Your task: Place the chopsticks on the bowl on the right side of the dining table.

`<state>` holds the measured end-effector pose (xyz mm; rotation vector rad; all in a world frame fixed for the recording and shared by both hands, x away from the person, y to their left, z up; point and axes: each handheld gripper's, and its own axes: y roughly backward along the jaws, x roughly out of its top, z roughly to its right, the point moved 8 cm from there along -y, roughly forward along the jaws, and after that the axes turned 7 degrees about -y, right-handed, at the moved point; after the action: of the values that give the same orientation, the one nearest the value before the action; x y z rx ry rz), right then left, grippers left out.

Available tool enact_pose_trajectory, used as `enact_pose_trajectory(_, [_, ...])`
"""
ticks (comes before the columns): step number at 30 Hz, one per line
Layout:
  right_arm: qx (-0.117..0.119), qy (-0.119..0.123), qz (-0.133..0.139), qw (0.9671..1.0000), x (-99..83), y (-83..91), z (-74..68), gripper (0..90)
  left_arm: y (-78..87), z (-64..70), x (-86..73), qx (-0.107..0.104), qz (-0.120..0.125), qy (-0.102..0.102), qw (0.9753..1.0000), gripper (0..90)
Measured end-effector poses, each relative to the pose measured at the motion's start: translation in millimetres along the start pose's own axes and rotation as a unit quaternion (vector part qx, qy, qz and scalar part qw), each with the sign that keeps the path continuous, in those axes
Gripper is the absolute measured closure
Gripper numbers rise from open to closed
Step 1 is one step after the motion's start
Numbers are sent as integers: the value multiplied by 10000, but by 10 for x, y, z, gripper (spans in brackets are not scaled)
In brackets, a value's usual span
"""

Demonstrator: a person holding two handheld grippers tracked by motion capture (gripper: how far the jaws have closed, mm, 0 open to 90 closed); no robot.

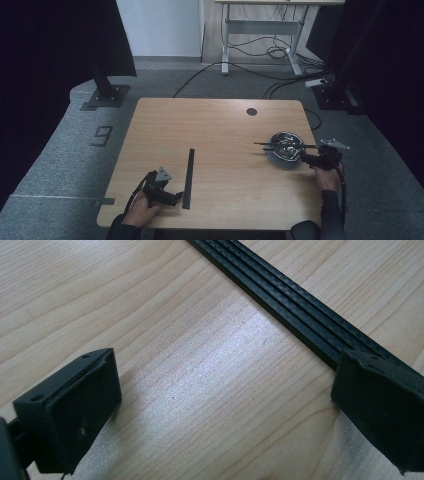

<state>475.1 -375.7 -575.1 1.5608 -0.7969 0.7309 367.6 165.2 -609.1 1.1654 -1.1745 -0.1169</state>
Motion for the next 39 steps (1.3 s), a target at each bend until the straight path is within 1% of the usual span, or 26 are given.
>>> enact_pose_trajectory(10, [98, 49, -28, 9999, -3, 1, -32, 62, 0, 0, 0, -4, 2, 0, 10000, 0])
enact_pose_trajectory(13, [168, 74, -36, 9998, -4, 2, -44, 85, 0, 0, 0, -2, 1, -1, 10000, 0])
enact_pose_trajectory(16, [134, 116, -15, 9998, 2, 0, -42, 81, 0, 0, 0, 1, -1, 0, 10000, 0])
enact_pose_trajectory(18, [70, 99, 17, 9999, 15, -6, -17, 55, 0, 0, 0, -5, 1, 0, 10000, 0])
enact_pose_trajectory(20, [42, 7, -16, 10000, 21, -19, 20, 9, 0, 0, 0, -4, 0, -2, 10000, 0])
enact_pose_trajectory(21, [43, -96, -58, 9999, 19, -33, 41, 0, 0, 0, 0, -2, 1, -1, 10000, 0])
enact_pose_trajectory(22, [51, -122, -70, 9999, 19, -39, 48, 0, 0, 0, 0, -3, 1, -1, 10000, 0])
enact_pose_trajectory(25, [67, -61, -53, 9999, 24, -57, 48, 1, 0, 0, 0, -4, 1, 0, 10000, 0])
enact_pose_trajectory(28, [109, -50, -75, 9999, 17, -70, 32, 8, 0, 0, 0, -3, 2, 1, 10000, 0])
enact_pose_trajectory(39, [186, 64, -102, 9998, 0, -64, -26, 40, 0, 0, 0, 1, 1, 1, 10000, 0])
